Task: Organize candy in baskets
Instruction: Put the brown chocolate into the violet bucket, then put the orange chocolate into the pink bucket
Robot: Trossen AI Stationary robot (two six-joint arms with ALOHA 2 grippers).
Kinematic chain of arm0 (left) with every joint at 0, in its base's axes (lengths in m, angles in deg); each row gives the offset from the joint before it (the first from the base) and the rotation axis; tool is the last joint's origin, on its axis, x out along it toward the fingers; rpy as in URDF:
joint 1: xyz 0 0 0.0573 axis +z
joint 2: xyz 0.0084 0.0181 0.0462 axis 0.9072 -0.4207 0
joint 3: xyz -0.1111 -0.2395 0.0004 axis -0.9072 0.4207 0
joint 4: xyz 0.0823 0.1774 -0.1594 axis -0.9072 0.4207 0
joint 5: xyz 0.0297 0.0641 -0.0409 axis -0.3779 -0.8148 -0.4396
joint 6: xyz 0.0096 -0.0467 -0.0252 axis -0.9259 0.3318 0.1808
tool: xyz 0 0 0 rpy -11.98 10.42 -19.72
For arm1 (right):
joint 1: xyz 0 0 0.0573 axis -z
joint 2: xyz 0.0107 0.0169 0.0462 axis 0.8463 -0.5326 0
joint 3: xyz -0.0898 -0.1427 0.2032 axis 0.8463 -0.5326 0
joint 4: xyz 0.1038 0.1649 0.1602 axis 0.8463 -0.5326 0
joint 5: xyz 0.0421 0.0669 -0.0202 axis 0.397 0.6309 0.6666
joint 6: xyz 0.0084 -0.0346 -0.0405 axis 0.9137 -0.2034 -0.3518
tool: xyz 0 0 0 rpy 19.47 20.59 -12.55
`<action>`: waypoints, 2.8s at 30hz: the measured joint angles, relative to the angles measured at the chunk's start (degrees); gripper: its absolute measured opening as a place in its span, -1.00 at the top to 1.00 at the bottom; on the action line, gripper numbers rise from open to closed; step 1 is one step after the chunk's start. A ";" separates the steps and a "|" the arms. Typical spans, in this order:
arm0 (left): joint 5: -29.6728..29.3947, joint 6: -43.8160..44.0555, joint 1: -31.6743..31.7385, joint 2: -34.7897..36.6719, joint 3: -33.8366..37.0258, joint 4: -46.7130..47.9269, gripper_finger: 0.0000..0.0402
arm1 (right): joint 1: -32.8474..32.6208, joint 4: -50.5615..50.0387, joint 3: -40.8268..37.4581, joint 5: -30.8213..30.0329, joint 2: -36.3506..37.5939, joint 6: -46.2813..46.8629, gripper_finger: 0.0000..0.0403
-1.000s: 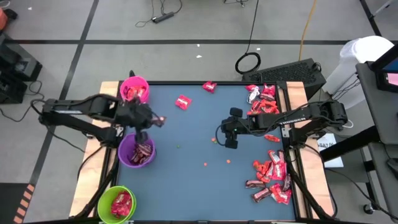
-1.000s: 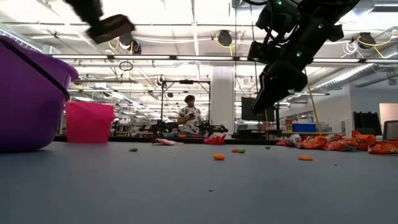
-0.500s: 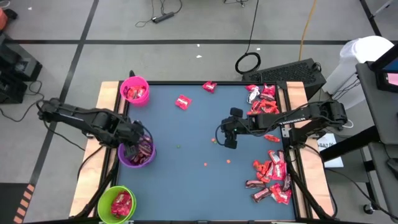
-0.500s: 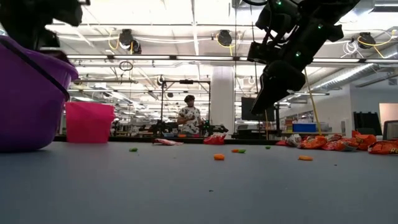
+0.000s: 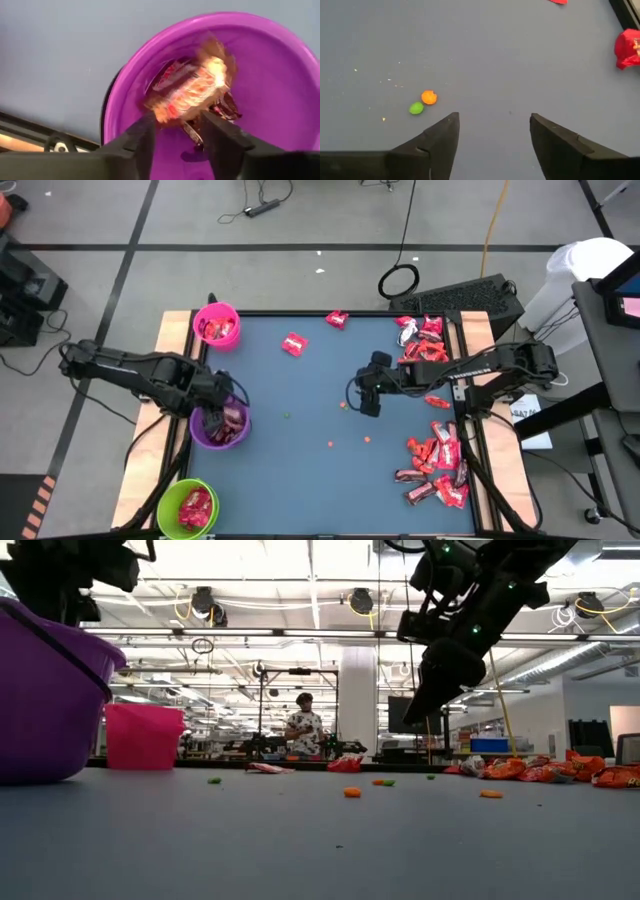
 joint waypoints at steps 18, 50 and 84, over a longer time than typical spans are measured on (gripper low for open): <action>-10.98 -22.11 0.27 0.98 1.22 -23.14 0.00 | 14.73 -36.22 6.99 1.11 1.09 6.40 -0.01; -21.64 -32.71 0.27 0.68 11.92 -54.29 0.01 | 33.78 -22.79 -6.93 4.20 1.15 -2.87 0.63; -9.48 -36.14 15.35 -17.16 19.81 -99.21 0.02 | 10.57 32.03 -4.74 15.30 -1.18 -6.03 0.99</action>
